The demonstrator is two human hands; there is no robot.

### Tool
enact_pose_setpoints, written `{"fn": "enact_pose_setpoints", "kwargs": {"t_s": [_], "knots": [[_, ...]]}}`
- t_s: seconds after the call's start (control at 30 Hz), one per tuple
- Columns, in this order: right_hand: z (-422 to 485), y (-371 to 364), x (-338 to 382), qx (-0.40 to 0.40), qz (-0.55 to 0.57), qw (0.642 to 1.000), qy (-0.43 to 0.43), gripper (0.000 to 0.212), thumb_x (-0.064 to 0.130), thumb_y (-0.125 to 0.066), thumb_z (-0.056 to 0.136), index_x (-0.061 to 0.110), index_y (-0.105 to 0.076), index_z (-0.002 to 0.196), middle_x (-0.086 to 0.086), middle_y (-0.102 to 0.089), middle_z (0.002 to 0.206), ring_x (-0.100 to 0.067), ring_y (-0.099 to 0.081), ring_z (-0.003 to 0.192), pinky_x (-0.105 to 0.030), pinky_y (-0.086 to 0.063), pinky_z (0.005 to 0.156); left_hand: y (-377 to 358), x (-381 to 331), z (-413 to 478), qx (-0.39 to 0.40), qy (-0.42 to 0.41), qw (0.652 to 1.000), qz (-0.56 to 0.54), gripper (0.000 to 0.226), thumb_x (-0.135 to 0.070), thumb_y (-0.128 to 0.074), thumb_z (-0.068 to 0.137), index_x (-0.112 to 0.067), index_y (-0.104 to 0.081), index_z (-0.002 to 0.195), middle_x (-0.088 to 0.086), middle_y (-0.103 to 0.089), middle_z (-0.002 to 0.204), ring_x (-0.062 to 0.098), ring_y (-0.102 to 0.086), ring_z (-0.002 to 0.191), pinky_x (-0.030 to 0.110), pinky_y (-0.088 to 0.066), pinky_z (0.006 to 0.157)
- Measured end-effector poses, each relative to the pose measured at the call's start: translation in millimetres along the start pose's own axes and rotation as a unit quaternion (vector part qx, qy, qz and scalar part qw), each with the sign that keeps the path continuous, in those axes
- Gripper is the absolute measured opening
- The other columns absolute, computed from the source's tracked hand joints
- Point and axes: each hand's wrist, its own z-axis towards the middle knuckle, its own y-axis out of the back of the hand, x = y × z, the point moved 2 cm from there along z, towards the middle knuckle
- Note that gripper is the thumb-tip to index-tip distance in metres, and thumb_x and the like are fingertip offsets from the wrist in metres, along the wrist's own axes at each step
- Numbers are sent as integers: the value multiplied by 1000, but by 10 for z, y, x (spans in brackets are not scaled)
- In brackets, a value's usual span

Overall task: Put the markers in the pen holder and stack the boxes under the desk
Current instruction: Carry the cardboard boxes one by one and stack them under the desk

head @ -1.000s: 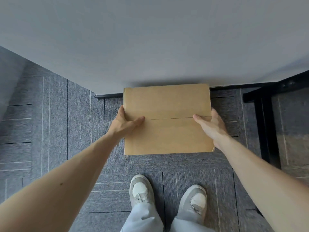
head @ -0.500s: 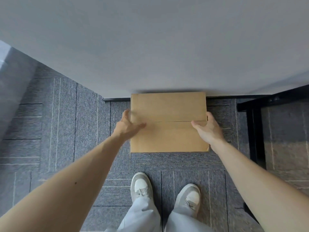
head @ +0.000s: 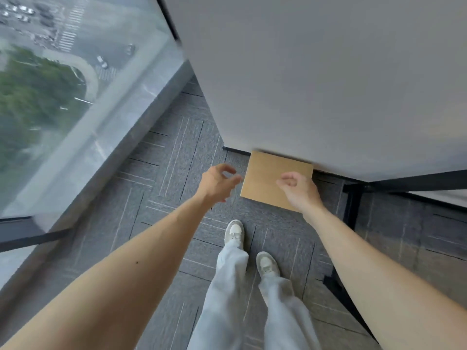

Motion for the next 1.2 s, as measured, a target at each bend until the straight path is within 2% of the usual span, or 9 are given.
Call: {"fn": "enact_pose_setpoints", "kwargs": {"t_s": [0.17, 0.3, 0.43, 0.6, 0.73, 0.83, 0.93, 1.07, 1.2], "knots": [[-940, -30, 892, 40, -66, 990, 120, 15, 28, -62, 93, 17, -71, 97, 2, -68, 93, -15, -60, 87, -26, -43, 75, 516, -58, -1284, -83, -5, 993, -79, 22, -27, -62, 96, -14, -68, 113, 8, -70, 83, 5, -49, 46, 15, -38, 38], [-1694, -294, 1516, 86, -107, 969, 207, 14, 25, -63, 92, 15, -70, 84, 10, -58, 69, -8, -51, 66, -24, -40, 61, 971, 177, -2276, -182, 1, 976, -116, 23, -29, -60, 97, -12, -70, 108, 5, -66, 76, 8, -51, 52, 17, -40, 48], [-2425, -805, 2008, 163, -178, 918, 313, 19, 29, -64, 92, 12, -72, 89, 0, -66, 79, -13, -57, 71, -22, -42, 59, 1375, 719, -3288, -301, 25, 939, -162, 20, -27, -61, 96, -12, -72, 104, 4, -69, 86, 10, -59, 67, 25, -46, 65], [-3624, -1806, 2406, 249, -237, 840, 420, 15, 24, -67, 90, 12, -73, 85, -3, -68, 79, -16, -60, 75, -24, -41, 59, 1683, 1736, -4726, -448, 82, 863, -219, 17, -26, -64, 91, -14, -75, 96, -2, -69, 84, 12, -59, 77, 25, -44, 71], [-4854, -2775, 2389, 333, -281, 757, 487, 15, 26, -66, 91, 13, -72, 85, -3, -66, 74, -16, -59, 71, -24, -39, 69, 1754, 2623, -6018, -552, 129, 784, -254, 17, -25, -64, 92, -11, -74, 95, -7, -64, 79, 11, -55, 76, 20, -37, 70], [-5935, -3568, 2150, 391, -310, 678, 540, 16, 27, -65, 91, 15, -71, 83, -1, -65, 70, -15, -58, 65, -24, -41, 60, 1593, 3366, -7032, -616, 168, 718, -275, 18, -25, -64, 92, -10, -74, 94, -5, -66, 78, 15, -58, 79, 23, -38, 69], [-6998, -4236, 1719, 443, -329, 600, 579, 17, 27, -65, 92, 14, -73, 85, -1, -65, 70, -16, -59, 67, -24, -40, 60, 1286, 4082, -7958, -655, 207, 666, -291, 14, -27, -64, 91, -17, -73, 88, -1, -73, 93, 15, -64, 94, 28, -45, 77], [-8443, -5059, 903, 515, -361, 492, 602, 20, 27, -65, 91, 23, -67, 72, 7, -60, 61, -11, -56, 59, -23, -41, 54, 756, 5043, -9209, -699, 256, 593, -307, 13, -24, -62, 92, -19, -68, 82, -8, -65, 78, 14, -59, 82, 24, -42, 65], [-9496, -5707, 194, 570, -369, 427, 597, 25, 28, -66, 90, 26, -65, 65, 8, -60, 61, -9, -55, 60, -26, -43, 64, 271, 5843, -10137, -724, 305, 523, -332, 14, -26, -62, 94, -16, -68, 86, -12, -58, 76, 13, -54, 82, 26, -39, 68]]}}
